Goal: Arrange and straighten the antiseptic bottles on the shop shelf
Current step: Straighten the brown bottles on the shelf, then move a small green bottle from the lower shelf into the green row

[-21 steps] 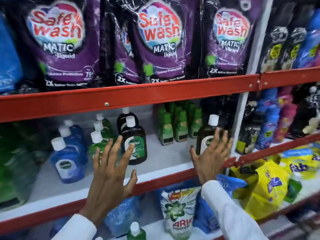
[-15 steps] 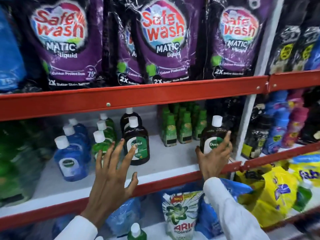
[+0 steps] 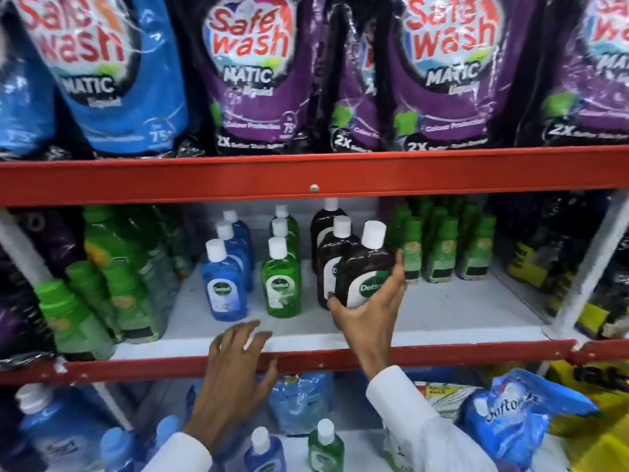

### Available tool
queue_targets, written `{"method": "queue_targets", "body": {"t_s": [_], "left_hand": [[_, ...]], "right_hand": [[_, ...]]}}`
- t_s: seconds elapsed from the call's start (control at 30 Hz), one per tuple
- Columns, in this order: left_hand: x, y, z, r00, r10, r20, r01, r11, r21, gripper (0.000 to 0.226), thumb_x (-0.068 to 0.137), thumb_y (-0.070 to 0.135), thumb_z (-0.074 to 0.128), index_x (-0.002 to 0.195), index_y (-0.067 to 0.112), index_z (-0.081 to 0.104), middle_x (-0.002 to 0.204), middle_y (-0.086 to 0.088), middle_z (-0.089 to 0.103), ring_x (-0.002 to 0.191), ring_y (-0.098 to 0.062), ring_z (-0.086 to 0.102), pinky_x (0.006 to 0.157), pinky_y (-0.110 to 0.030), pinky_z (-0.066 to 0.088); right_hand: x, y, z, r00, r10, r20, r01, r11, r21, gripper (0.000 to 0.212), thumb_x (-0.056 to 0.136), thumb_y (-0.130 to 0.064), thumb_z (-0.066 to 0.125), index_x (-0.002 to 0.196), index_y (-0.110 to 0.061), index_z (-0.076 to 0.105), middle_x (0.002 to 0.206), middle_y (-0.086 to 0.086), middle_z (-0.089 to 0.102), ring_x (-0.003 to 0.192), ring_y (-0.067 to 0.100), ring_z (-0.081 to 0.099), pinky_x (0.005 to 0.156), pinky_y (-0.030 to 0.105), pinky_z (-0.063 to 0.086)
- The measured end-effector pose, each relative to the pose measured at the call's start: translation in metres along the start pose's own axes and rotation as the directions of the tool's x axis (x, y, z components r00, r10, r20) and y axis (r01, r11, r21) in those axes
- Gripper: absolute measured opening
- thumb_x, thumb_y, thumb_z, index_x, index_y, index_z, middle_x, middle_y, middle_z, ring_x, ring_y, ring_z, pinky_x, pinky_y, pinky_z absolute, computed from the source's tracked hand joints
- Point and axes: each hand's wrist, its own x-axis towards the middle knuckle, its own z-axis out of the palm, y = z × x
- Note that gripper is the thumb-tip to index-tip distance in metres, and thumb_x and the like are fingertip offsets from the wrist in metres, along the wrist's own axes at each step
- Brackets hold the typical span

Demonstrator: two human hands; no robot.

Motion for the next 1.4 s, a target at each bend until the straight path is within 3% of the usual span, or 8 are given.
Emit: {"method": "queue_targets", "body": {"t_s": [0.2,0.47,0.6,0.73,0.83,0.9,1.03,1.4], "left_hand": [[-0.015,-0.030,0.011,0.999,0.027,-0.021,-0.027,1.000,0.010,0.036,0.085,0.042,0.046,0.107,0.023,0.068,0.100,0.002,0.071,0.095,-0.024,0.064,0.091,-0.034,0.036],[-0.021,-0.035,0.009,0.998,0.050,0.025,-0.051,0.999,0.011,0.043,0.087,0.041,0.045,0.124,0.025,0.060,0.110,0.002,0.069,0.103,-0.023,0.061,0.109,-0.037,0.027],[-0.027,-0.036,0.008,0.994,0.076,0.077,-0.080,0.995,0.062,0.051,0.087,0.039,0.050,0.136,0.026,0.049,0.119,0.001,0.064,0.111,-0.023,0.056,0.114,-0.039,0.022],[-0.030,-0.038,0.010,0.993,0.085,0.077,-0.089,0.995,0.049,0.058,0.086,0.035,0.055,0.142,0.024,0.044,0.123,-0.003,0.061,0.115,-0.026,0.053,0.114,-0.042,0.023],[-0.030,-0.036,0.011,0.994,0.082,0.070,-0.084,0.996,0.029,0.060,0.085,0.033,0.059,0.142,0.024,0.044,0.126,-0.005,0.060,0.117,-0.028,0.052,0.115,-0.045,0.024],[-0.031,-0.036,0.011,0.994,0.072,0.078,-0.076,0.996,0.048,0.062,0.085,0.032,0.061,0.143,0.026,0.041,0.131,-0.004,0.058,0.123,-0.029,0.050,0.118,-0.050,0.023],[-0.038,-0.044,0.007,0.997,0.005,0.072,-0.012,0.994,0.105,0.067,0.085,0.036,0.063,0.146,0.033,0.035,0.135,-0.009,0.054,0.130,-0.033,0.045,0.119,-0.060,0.021],[-0.050,-0.081,-0.015,0.997,0.005,0.073,-0.016,0.990,0.143,0.061,0.091,0.043,0.051,0.148,0.041,0.028,0.132,0.001,0.055,0.125,-0.025,0.047,0.118,-0.054,0.024]], "right_hand": [[-0.018,0.003,0.024,0.997,0.043,0.065,-0.040,0.998,-0.049,0.130,0.050,-0.021,0.089,0.152,-0.024,0.009,0.141,0.011,0.036,0.129,0.027,0.037,0.112,0.039,0.036],[-0.030,0.004,0.012,0.998,0.015,0.058,-0.006,0.988,-0.152,0.133,0.056,-0.044,0.090,0.153,-0.028,0.001,0.153,0.014,0.028,0.139,0.028,0.029,0.116,0.040,0.028],[-0.063,0.014,-0.015,0.973,-0.229,-0.031,0.221,0.961,-0.163,0.082,0.074,-0.029,0.081,0.139,-0.003,0.040,0.138,0.018,0.048,0.128,0.028,0.042,0.112,0.034,0.030],[-0.107,0.052,-0.038,0.895,-0.401,0.195,0.426,0.898,-0.108,0.025,0.083,-0.014,0.064,0.106,-0.003,0.064,0.102,0.012,0.063,0.099,0.019,0.054,0.096,0.023,0.042],[-0.127,0.090,-0.039,0.809,-0.174,0.562,0.311,0.937,-0.157,0.026,0.082,-0.020,0.064,0.108,-0.018,0.064,0.106,0.001,0.062,0.101,0.019,0.057,0.087,0.028,0.047],[-0.137,0.111,-0.031,0.650,0.119,0.751,0.193,0.929,-0.314,0.050,0.077,-0.029,0.070,0.125,-0.028,0.054,0.123,-0.004,0.055,0.116,0.016,0.050,0.094,0.027,0.044],[-0.149,0.132,-0.010,0.422,0.383,0.822,0.084,0.886,-0.456,0.056,0.069,-0.036,0.079,0.121,-0.028,0.060,0.121,-0.007,0.065,0.112,0.015,0.060,0.093,0.031,0.048],[-0.104,0.026,-0.022,0.647,0.179,0.741,0.180,0.909,-0.377,0.052,0.065,-0.048,0.079,0.110,-0.032,0.058,0.094,-0.008,0.074,0.082,0.015,0.067,0.071,0.032,0.055]]}}
